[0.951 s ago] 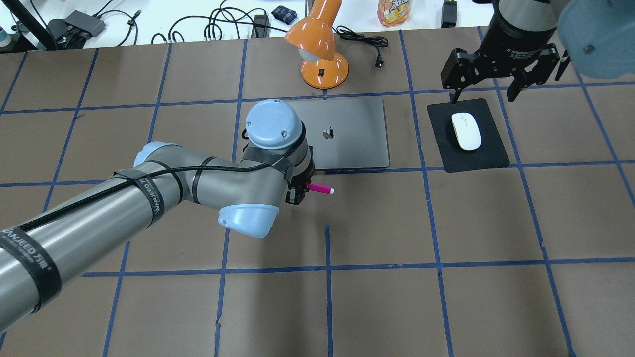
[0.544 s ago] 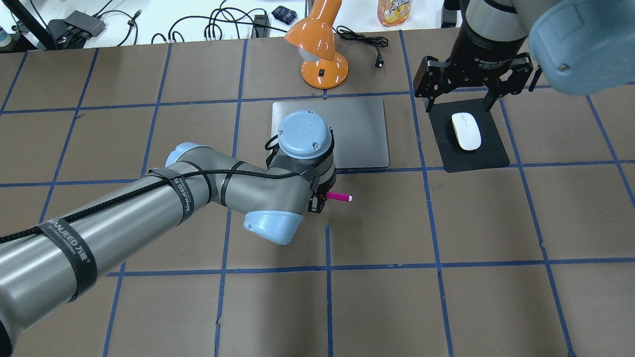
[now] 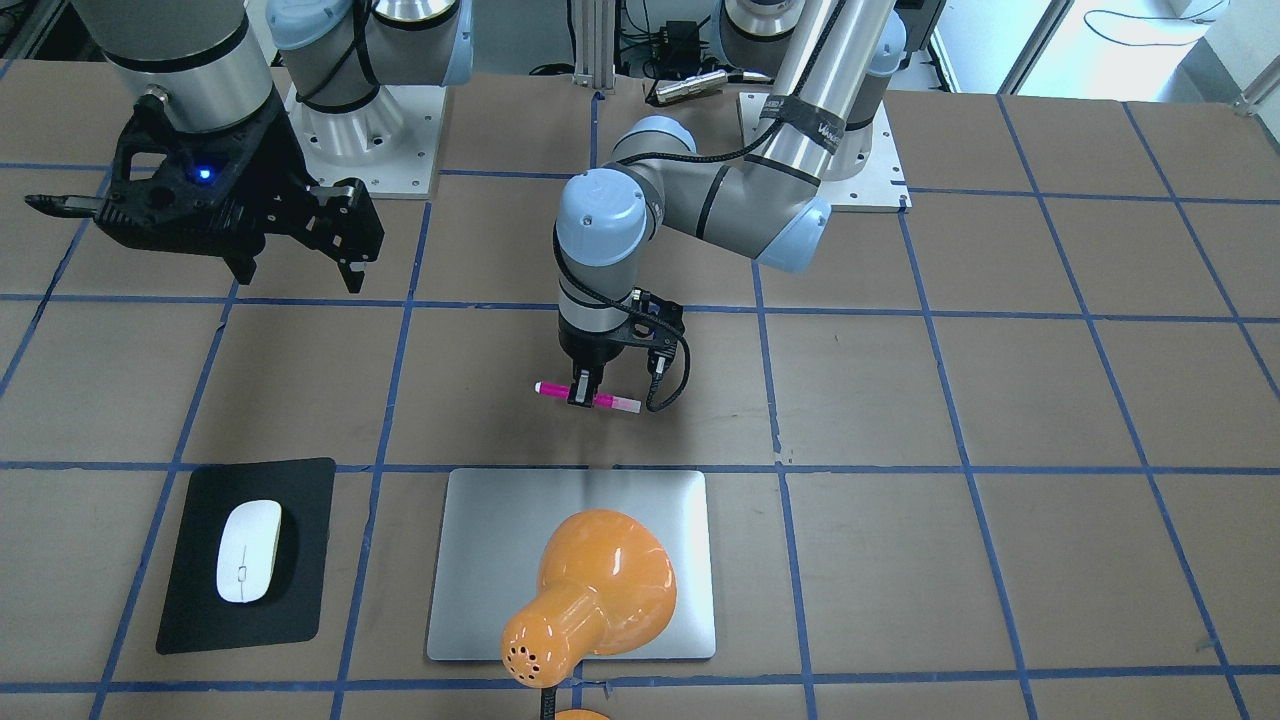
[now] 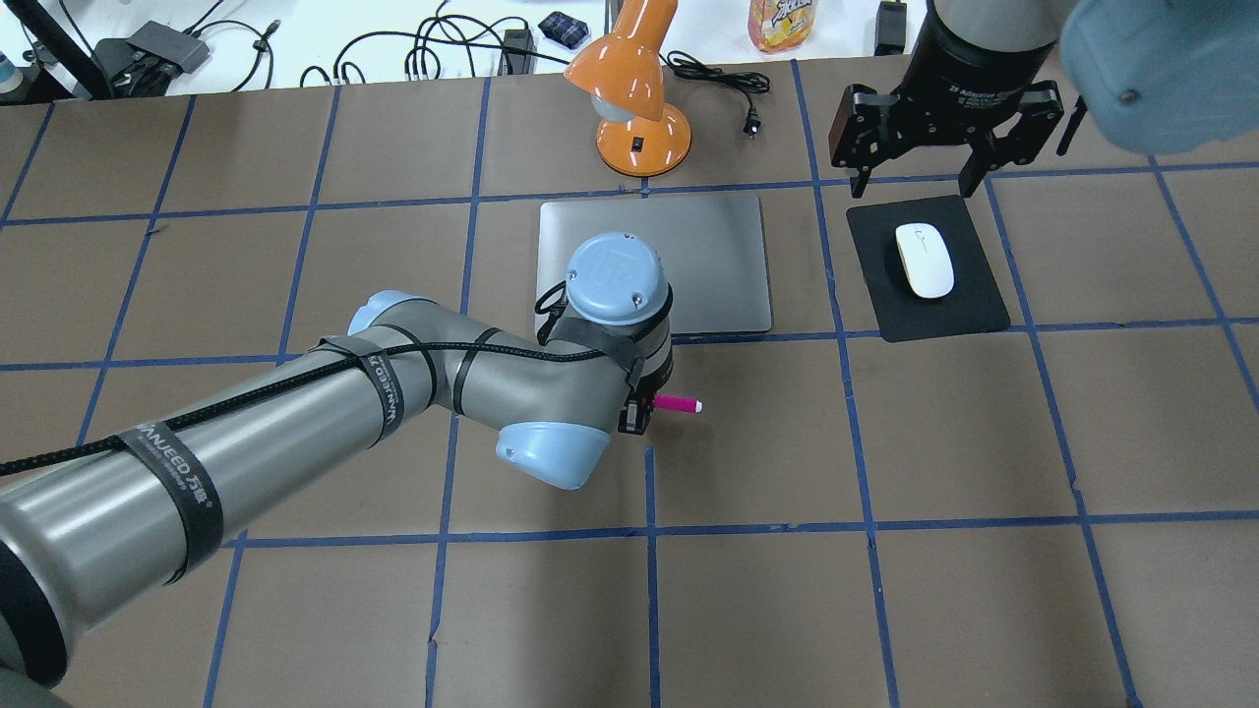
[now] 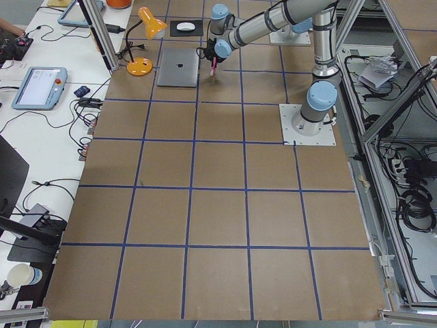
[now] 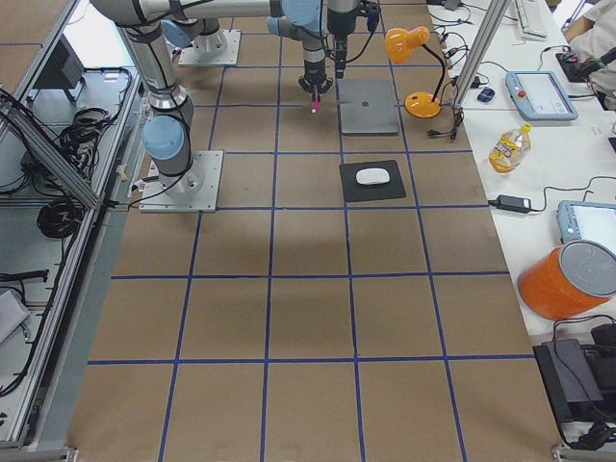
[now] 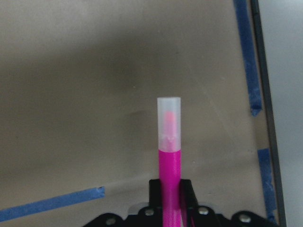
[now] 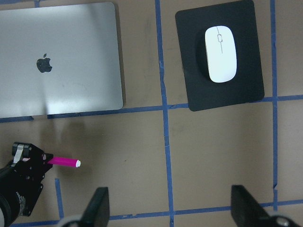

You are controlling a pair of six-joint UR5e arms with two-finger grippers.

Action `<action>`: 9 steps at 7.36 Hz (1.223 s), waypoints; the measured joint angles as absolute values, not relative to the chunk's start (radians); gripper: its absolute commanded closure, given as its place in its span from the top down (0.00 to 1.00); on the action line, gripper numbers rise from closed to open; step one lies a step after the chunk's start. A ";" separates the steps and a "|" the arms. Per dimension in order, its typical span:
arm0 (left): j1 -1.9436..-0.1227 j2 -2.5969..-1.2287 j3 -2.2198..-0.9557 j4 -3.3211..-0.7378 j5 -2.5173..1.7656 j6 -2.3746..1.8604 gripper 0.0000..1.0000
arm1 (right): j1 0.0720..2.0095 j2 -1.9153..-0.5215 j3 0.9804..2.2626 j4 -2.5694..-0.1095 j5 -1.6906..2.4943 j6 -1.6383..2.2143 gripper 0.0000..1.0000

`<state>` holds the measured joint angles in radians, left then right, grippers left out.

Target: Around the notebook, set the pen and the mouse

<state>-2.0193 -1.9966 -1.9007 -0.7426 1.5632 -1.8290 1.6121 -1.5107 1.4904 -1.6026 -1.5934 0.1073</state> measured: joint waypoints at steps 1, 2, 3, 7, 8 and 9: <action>-2.021 -2.004 -1.901 -0.743 1.565 -1.834 0.92 | 1.614 -1.503 1.482 -1.597 -1.593 0.107 0.98; -2.023 -2.008 -1.902 -0.742 1.569 -1.835 0.97 | 1.617 -1.500 1.481 -1.596 -1.591 0.106 1.00; -2.025 -2.007 -1.902 -0.741 1.571 -1.830 0.98 | 1.617 -1.499 1.480 -1.599 -1.591 0.104 1.00; -1.945 -1.930 -1.889 -0.764 1.564 -1.460 1.00 | 1.615 -1.497 1.481 -1.634 -1.591 0.111 1.00; -1.893 -1.903 -1.886 -0.783 1.564 -1.311 1.00 | 1.614 -1.497 1.481 -1.634 -1.591 0.112 1.00; -1.838 -1.871 -1.883 -0.822 1.564 -1.144 1.00 | 1.614 -1.499 1.481 -1.633 -1.591 0.112 1.00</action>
<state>-1.8376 -1.8709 -1.8835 -0.8224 1.5636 -1.1445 1.6142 -1.4986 1.4811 -1.6332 -1.5907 0.1118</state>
